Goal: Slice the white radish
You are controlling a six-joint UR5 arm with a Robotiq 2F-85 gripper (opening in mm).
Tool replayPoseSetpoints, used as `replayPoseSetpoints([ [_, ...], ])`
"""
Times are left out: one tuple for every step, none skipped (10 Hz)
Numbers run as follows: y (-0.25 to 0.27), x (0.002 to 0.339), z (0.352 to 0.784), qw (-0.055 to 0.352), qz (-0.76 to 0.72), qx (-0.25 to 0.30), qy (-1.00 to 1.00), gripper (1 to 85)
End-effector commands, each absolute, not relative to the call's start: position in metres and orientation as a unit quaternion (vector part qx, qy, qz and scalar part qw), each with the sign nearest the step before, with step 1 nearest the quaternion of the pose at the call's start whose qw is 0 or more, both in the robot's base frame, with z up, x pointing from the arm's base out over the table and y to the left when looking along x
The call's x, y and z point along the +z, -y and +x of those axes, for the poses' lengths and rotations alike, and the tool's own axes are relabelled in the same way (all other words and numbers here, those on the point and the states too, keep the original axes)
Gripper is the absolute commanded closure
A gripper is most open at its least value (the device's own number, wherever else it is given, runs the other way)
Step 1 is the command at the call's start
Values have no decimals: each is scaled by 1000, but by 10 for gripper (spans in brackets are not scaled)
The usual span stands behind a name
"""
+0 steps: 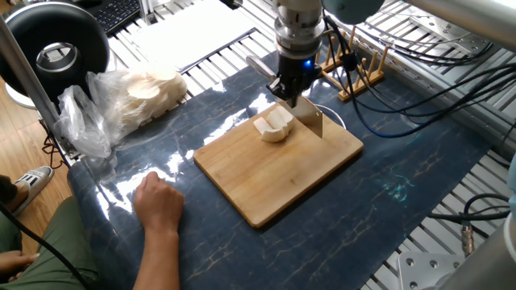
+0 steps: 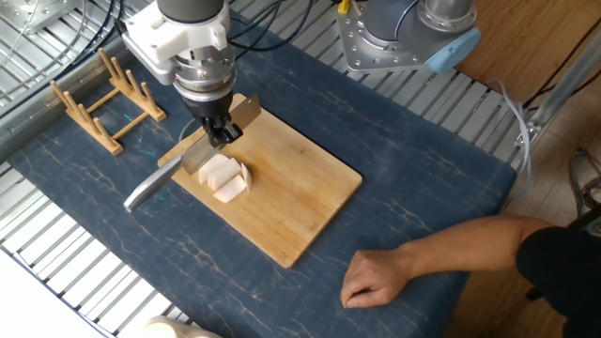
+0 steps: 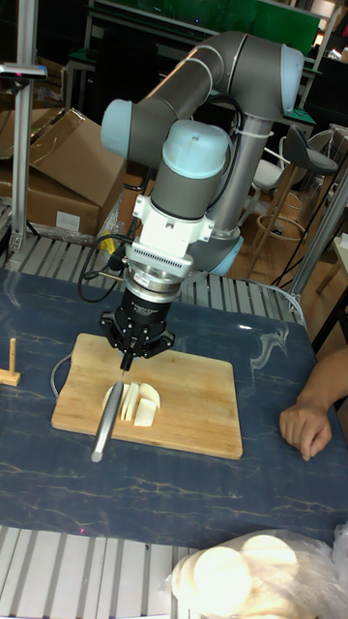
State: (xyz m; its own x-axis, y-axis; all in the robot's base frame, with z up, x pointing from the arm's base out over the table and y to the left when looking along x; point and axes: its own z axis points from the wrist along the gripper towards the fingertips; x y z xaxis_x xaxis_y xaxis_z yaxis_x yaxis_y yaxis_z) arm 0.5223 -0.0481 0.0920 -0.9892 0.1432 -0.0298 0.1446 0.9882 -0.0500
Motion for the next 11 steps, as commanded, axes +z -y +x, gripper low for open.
replayPoseSetpoints([
  [46,90,527,20,80,-15,-996,847],
  [47,92,526,14,89,-14,-996,847],
  [53,99,522,-6,94,-12,-995,847],
  [56,105,518,-20,103,-11,-994,847],
  [52,110,514,-30,118,-5,-992,847],
  [54,113,514,-28,129,-13,-991,847],
  [53,113,518,-15,143,-17,-989,847],
  [49,115,524,-8,162,-7,-987,847],
  [50,120,525,-15,174,1,-985,847],
  [49,120,521,-26,187,4,-982,847],
  [50,112,519,-31,198,-1,-980,847],
])
